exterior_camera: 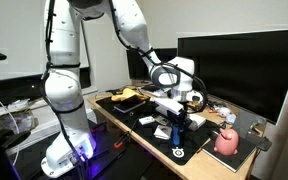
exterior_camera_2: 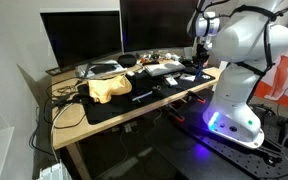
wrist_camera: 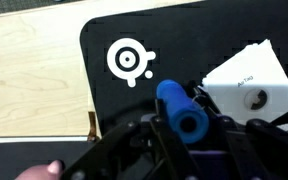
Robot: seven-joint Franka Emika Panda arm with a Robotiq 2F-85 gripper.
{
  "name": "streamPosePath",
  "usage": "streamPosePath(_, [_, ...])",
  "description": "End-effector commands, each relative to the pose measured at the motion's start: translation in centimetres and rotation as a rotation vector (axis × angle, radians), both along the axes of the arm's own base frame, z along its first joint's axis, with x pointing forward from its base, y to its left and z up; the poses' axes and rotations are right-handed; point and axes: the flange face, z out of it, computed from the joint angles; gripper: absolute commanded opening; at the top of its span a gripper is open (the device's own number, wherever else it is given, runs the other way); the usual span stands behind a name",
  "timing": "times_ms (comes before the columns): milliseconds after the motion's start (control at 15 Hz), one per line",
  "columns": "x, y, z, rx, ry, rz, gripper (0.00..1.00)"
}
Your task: Pick up and then put down the blue object
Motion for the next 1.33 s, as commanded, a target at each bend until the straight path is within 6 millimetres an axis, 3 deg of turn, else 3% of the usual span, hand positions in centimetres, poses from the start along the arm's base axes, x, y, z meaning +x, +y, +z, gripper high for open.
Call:
streamPosePath(0, [0.2, -0.6, 0.0, 0.012, -0.014, 0.006, 0.09])
streamPosePath(67, [0.1, -0.7, 0.0, 0.013, -0.014, 0.005, 0.09])
streamPosePath(200, [0.1, -0.7, 0.0, 0.015, -0.014, 0.003, 0.49])
streamPosePath(267, [0.1, -0.7, 0.1, 0.015, -0.015, 0.003, 0.6])
streamPosePath(667, [0.0, -0.7, 0.4, 0.014, -0.021, 0.002, 1.0])
streamPosePath(933, [-0.3, -0.3, 1.7, 0.009, -0.043, 0.011, 1.0])
streamPosePath(1267, [-0.2, 0.5, 5.4, -0.003, -0.106, 0.06, 1.0])
